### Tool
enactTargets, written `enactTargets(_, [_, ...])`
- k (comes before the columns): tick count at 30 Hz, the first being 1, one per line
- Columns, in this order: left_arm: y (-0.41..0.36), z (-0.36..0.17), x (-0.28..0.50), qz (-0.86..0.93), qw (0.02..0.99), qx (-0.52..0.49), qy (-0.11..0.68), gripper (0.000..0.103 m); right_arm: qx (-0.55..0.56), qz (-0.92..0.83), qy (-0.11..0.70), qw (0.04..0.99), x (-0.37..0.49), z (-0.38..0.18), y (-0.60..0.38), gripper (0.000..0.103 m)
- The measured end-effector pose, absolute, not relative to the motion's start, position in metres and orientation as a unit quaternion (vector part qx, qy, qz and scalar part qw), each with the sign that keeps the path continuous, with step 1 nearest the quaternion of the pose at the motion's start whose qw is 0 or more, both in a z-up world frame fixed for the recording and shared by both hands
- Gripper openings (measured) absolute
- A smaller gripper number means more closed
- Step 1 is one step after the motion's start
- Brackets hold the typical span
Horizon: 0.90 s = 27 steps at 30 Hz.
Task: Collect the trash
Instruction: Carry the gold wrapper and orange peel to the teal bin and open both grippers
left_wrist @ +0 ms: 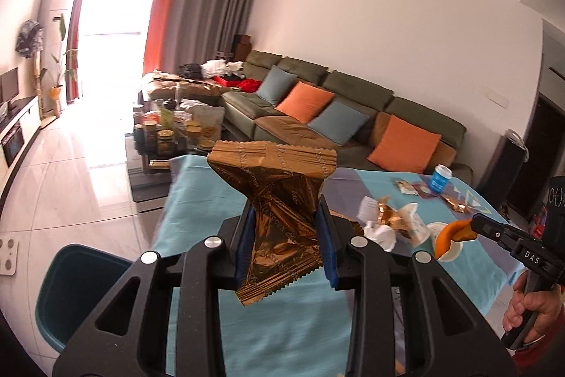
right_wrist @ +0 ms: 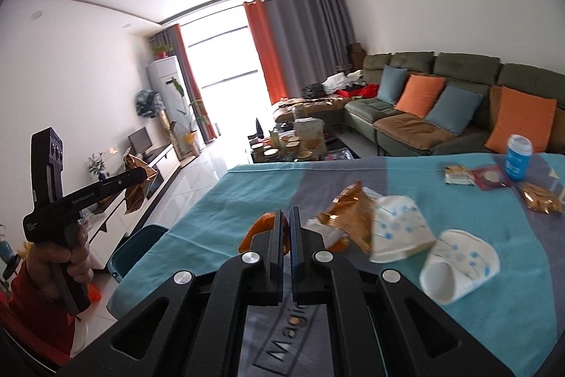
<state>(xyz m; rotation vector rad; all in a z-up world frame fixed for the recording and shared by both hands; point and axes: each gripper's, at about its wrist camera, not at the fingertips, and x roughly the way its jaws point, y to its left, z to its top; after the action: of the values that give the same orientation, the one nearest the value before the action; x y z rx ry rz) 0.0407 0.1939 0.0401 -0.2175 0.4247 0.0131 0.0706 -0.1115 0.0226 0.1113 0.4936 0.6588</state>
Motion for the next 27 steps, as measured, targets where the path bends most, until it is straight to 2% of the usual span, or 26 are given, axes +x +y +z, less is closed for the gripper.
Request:
enactTargets(20, [0.246,0.045,0.007,0.071,0.969,-0.123,0.204,0.032,0.04,0.389,0.243,0.888,0.086,0.027,-0.05,0.002])
enactTargets(27, [0.268,0.043,-0.017,0.116,0.964,-0.134,0.2,0.032,0.023,0.459,0.251,0.852,0.093,0.027,0.01,0.002])
